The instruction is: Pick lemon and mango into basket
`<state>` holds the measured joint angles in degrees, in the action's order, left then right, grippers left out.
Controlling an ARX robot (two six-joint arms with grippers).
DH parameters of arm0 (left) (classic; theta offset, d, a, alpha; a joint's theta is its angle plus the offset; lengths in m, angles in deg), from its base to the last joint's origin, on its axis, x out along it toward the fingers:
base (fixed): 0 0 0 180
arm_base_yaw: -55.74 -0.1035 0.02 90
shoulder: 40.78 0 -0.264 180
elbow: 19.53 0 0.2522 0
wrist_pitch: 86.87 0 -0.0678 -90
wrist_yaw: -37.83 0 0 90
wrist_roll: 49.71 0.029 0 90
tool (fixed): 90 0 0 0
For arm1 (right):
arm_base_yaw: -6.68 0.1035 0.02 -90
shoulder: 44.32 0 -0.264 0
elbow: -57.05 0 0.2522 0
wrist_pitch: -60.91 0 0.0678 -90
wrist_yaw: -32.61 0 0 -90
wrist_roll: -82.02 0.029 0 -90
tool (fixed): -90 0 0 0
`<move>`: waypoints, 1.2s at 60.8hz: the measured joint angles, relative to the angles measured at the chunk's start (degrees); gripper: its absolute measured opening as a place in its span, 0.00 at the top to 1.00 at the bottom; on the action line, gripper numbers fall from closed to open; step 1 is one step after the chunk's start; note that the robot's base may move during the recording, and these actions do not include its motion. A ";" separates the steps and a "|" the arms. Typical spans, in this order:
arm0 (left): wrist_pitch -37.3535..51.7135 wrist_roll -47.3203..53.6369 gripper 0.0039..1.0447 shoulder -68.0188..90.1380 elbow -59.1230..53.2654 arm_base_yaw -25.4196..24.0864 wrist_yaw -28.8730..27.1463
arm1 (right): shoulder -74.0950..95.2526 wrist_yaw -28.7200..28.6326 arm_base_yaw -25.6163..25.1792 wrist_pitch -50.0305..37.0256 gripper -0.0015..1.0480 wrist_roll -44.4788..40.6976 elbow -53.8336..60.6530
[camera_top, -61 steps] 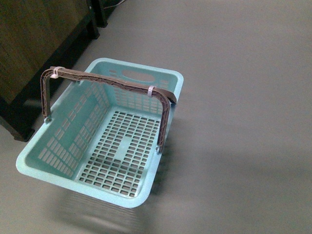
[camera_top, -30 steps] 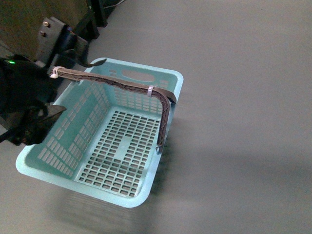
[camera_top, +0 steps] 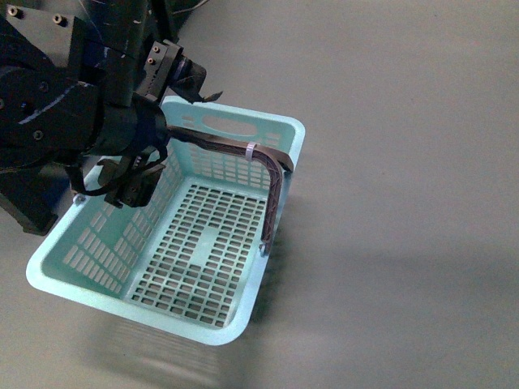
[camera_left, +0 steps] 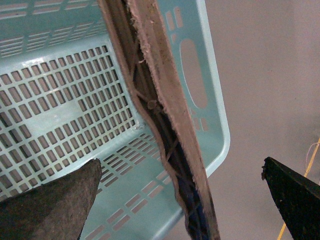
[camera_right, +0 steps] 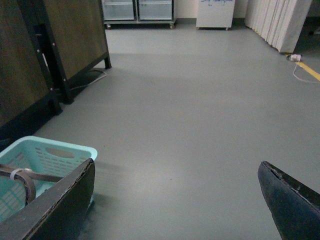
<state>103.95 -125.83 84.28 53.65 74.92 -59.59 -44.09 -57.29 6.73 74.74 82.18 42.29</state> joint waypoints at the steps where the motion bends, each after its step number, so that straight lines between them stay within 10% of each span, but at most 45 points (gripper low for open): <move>1: -0.24 -0.09 0.06 0.50 0.63 0.00 -0.11 | 0.00 0.00 0.00 0.00 0.08 0.00 0.00; 19: -0.85 -1.14 0.06 4.37 5.95 -0.31 -0.57 | 0.00 0.00 0.00 0.00 0.08 0.00 0.00; 53: -2.32 -4.72 0.88 5.51 6.54 -0.83 -0.52 | 0.00 0.00 0.00 0.00 0.08 0.00 0.00; 73: -0.46 -5.73 0.95 -1.09 0.61 -0.81 0.81 | 0.00 0.00 0.00 0.00 0.08 0.00 0.00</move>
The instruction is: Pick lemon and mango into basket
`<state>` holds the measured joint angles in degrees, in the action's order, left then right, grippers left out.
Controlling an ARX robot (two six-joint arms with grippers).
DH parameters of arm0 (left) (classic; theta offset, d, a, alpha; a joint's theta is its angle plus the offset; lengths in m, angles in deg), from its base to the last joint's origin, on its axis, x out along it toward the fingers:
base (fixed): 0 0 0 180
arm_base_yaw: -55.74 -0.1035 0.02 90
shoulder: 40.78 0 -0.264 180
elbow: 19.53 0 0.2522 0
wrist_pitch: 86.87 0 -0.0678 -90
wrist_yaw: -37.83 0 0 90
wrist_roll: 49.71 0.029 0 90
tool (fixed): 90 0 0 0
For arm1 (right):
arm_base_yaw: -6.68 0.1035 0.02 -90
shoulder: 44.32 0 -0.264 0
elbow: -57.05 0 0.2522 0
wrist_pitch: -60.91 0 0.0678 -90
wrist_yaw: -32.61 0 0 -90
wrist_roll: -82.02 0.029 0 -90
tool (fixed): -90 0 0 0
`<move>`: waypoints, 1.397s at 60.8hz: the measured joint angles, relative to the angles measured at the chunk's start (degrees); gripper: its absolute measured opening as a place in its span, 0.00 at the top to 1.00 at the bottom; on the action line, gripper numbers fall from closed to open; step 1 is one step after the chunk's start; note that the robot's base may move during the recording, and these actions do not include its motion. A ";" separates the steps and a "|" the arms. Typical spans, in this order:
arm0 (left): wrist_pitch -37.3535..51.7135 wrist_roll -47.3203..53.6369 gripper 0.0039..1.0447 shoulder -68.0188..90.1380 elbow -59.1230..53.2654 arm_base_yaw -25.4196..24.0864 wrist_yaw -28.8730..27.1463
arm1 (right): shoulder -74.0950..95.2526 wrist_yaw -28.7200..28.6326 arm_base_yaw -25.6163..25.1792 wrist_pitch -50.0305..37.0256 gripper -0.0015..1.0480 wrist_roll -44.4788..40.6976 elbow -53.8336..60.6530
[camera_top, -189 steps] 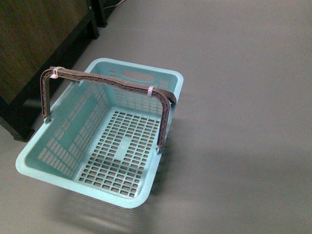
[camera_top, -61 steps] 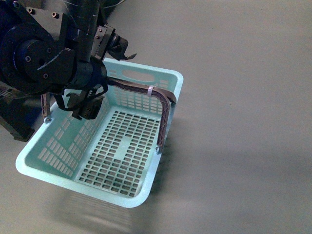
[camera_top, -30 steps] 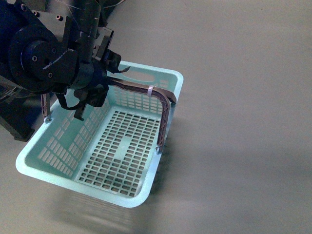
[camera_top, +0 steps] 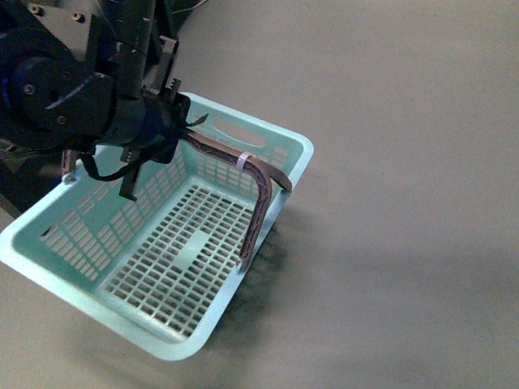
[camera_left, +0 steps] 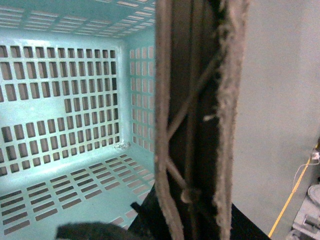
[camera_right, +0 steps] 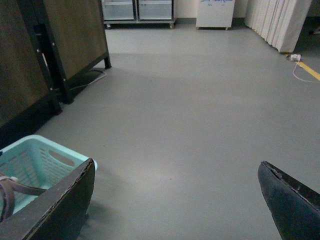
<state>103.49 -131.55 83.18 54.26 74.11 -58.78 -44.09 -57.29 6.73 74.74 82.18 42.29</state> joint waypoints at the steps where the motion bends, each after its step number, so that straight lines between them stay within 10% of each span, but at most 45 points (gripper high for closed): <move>1: 0.17 -0.13 0.95 -0.66 -0.59 0.00 0.07 | 0.00 0.00 0.00 0.00 0.08 0.00 0.00; 49: -21.97 -7.37 0.95 -61.77 -15.28 -5.05 4.04 | 0.00 0.00 0.00 0.00 0.08 0.00 0.00; 85: -23.71 -7.37 0.95 -64.28 -13.92 -5.38 4.00 | 0.00 0.00 0.00 0.00 0.08 0.00 0.00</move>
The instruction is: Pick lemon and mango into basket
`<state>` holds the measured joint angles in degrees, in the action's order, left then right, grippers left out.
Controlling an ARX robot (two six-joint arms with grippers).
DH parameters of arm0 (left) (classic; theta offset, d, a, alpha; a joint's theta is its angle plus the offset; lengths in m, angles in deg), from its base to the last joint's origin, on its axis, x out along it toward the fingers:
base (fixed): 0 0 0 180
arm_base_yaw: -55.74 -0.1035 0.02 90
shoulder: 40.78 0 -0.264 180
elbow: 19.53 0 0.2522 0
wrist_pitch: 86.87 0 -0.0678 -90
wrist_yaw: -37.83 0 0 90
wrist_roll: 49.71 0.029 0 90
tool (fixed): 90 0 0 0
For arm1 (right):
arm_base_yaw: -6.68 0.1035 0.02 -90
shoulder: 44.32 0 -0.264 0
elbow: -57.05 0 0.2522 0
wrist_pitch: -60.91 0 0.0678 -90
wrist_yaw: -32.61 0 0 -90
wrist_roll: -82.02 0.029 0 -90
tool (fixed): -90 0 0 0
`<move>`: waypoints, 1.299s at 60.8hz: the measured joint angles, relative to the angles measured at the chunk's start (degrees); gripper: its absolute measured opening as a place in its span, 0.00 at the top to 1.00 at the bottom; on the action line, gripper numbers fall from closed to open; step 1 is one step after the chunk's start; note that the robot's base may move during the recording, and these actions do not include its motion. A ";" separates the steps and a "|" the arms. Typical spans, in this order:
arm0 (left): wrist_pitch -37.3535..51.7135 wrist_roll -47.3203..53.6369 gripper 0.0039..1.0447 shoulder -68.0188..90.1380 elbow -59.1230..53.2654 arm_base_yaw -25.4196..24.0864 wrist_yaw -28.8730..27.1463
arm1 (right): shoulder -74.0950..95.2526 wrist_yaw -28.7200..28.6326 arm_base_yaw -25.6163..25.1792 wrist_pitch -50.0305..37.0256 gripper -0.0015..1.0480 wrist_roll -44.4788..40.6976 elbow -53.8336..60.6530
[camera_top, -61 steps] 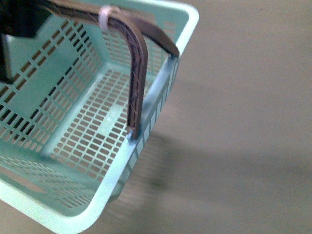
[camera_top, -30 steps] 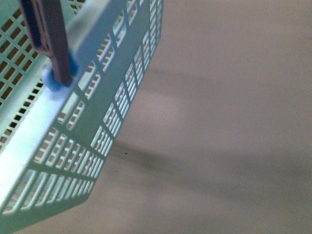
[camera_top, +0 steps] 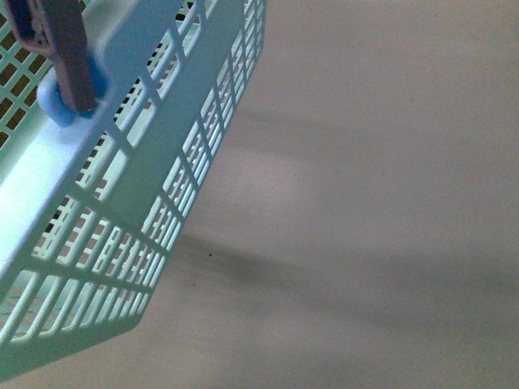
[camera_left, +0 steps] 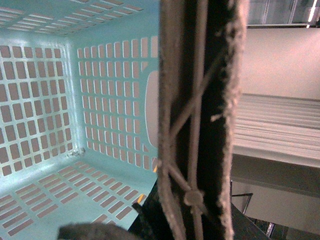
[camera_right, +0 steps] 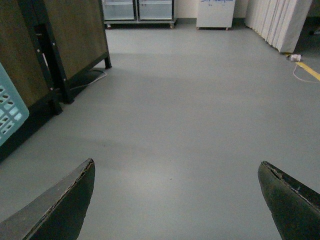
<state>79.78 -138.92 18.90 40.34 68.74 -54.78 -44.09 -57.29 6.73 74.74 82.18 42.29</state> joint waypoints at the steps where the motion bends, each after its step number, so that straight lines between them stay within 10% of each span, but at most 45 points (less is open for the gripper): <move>1: -0.02 0.00 0.95 0.02 0.00 0.00 0.00 | 0.00 0.04 0.00 0.00 0.08 0.00 0.00; 79: -0.04 -0.02 0.95 0.11 0.00 0.00 0.02 | 0.00 -0.07 0.00 0.00 0.08 0.02 0.00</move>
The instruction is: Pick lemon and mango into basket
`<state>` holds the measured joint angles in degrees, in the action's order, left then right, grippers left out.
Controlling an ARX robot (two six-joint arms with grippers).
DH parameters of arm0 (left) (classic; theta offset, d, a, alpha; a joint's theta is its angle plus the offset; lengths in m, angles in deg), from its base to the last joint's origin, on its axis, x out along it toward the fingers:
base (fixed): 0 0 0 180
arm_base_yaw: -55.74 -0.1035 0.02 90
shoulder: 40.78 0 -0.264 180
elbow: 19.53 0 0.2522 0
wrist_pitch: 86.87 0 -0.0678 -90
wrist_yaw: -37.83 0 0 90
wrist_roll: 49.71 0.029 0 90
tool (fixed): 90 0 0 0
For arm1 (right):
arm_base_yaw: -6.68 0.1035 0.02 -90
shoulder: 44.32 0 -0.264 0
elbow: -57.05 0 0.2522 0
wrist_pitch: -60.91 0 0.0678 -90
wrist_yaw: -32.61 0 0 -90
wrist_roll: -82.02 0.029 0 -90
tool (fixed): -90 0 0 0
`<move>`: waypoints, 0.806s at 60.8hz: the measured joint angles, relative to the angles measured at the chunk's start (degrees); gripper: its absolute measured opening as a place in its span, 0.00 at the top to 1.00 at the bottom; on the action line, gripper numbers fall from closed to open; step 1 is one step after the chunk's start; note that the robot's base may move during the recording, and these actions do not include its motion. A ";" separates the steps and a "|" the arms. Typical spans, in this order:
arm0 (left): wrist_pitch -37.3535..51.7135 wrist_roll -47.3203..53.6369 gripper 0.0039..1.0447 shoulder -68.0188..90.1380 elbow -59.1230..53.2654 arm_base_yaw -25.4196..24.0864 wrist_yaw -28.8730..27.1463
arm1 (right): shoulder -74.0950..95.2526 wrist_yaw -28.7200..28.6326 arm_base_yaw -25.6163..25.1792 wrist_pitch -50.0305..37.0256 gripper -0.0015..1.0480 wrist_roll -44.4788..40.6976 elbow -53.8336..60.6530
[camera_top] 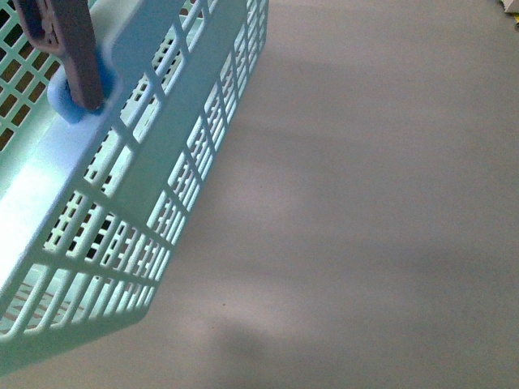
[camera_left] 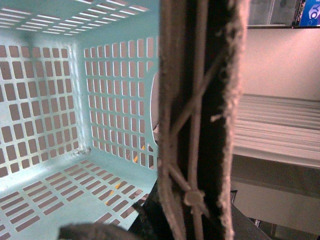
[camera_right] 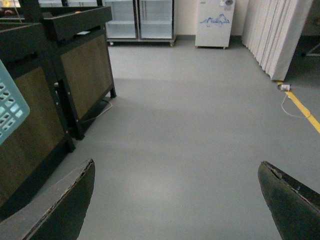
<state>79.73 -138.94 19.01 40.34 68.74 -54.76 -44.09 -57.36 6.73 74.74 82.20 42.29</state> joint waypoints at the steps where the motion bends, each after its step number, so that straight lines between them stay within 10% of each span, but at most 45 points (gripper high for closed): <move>1: 0.00 0.00 0.95 0.00 0.00 0.00 0.02 | 0.00 -0.02 0.00 0.00 0.08 -0.02 0.00; 49: 0.00 0.00 0.95 0.00 0.00 0.00 0.04 | 0.00 -0.04 0.00 0.00 0.08 -0.04 0.00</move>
<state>79.73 -138.94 19.01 40.34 68.74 -54.72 -44.09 -57.40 6.73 74.74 82.16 42.29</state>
